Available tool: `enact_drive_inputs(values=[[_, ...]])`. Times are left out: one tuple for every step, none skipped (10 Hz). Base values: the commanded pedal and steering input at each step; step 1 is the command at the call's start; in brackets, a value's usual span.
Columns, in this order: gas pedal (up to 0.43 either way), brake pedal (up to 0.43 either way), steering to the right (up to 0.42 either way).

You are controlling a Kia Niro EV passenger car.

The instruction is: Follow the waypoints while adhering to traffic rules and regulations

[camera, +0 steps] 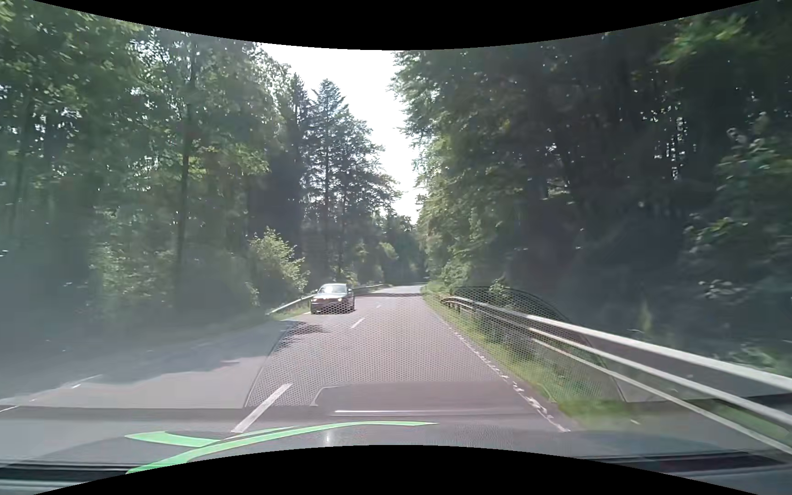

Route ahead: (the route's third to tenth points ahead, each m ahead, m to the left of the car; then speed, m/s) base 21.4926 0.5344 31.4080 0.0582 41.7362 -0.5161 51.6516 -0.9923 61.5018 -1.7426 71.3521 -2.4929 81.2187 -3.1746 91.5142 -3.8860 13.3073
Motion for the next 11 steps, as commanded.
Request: enact_drive_inputs(values=[[0.22, 0.0, 0.004], [0.22, 0.0, 0.004], [0.22, 0.0, 0.004], [0.228, 0.0, 0.004], [0.228, 0.0, 0.004], [0.228, 0.0, 0.004], [0.228, 0.0, 0.004], [0.228, 0.0, 0.004], [0.228, 0.0, 0.004], [0.228, 0.0, 0.004], [0.228, 0.0, 0.005]])
